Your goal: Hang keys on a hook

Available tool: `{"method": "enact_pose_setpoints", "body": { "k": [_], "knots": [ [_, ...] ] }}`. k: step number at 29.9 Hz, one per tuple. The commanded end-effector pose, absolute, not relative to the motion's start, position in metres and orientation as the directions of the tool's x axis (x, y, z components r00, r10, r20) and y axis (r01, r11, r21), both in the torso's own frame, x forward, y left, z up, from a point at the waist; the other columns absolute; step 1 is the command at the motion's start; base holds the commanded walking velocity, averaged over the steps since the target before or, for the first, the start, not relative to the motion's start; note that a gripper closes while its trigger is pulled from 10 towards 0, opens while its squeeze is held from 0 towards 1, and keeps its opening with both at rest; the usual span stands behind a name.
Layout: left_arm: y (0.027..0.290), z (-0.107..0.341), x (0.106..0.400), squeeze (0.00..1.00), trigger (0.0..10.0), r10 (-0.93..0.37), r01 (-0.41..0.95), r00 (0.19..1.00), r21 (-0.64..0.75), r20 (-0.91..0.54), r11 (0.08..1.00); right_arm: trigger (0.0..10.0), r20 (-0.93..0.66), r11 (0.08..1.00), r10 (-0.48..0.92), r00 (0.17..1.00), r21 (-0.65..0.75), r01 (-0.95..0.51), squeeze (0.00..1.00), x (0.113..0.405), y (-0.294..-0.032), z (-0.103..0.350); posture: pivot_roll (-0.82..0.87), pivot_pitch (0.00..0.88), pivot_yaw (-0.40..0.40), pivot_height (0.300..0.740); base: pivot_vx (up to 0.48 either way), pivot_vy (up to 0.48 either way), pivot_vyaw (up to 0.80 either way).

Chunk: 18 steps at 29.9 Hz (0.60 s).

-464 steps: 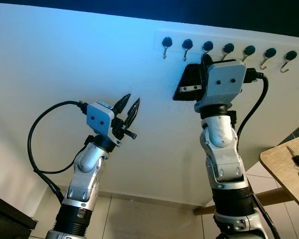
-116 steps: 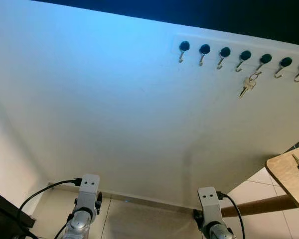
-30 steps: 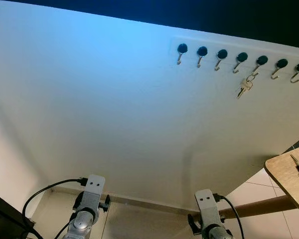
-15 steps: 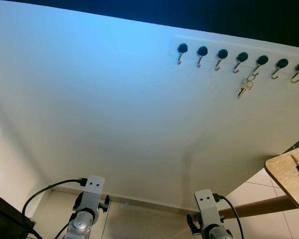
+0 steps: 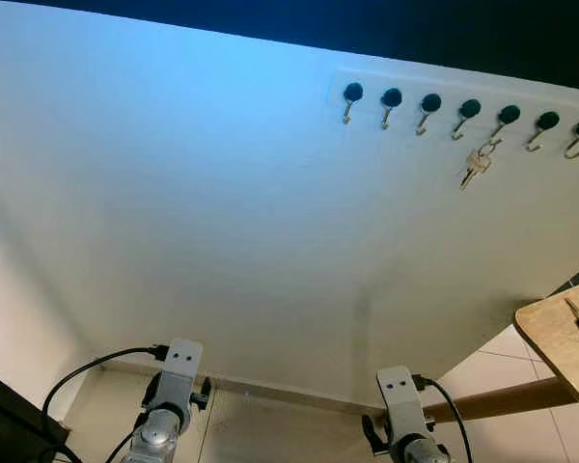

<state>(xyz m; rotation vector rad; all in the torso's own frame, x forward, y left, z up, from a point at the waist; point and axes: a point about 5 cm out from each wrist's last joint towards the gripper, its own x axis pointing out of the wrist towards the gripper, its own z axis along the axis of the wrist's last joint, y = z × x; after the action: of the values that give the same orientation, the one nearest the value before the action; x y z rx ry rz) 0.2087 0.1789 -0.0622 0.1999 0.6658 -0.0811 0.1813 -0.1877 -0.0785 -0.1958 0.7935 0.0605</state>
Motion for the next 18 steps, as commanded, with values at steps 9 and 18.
{"method": "enact_pose_setpoints", "body": {
  "k": [9,18],
  "knots": [
    [0.1862,-0.0642,0.2043,0.00,10.0,0.029,0.127,0.776,0.201,-0.630,0.971,10.0,-0.736,0.981,-0.033,0.676,-0.155,-0.121,0.00,0.1763,-0.1899,-0.0816,0.08,0.036,-0.091,0.740,0.000,0.000,0.00],
    [0.1884,-0.0603,0.2103,0.00,10.0,0.059,0.014,0.791,0.114,-0.609,0.993,10.0,-0.744,0.989,-0.087,0.662,-0.142,-0.030,0.00,0.1729,-0.1937,-0.0833,0.08,0.034,-0.085,0.740,0.000,0.000,0.00]
  ]
}}
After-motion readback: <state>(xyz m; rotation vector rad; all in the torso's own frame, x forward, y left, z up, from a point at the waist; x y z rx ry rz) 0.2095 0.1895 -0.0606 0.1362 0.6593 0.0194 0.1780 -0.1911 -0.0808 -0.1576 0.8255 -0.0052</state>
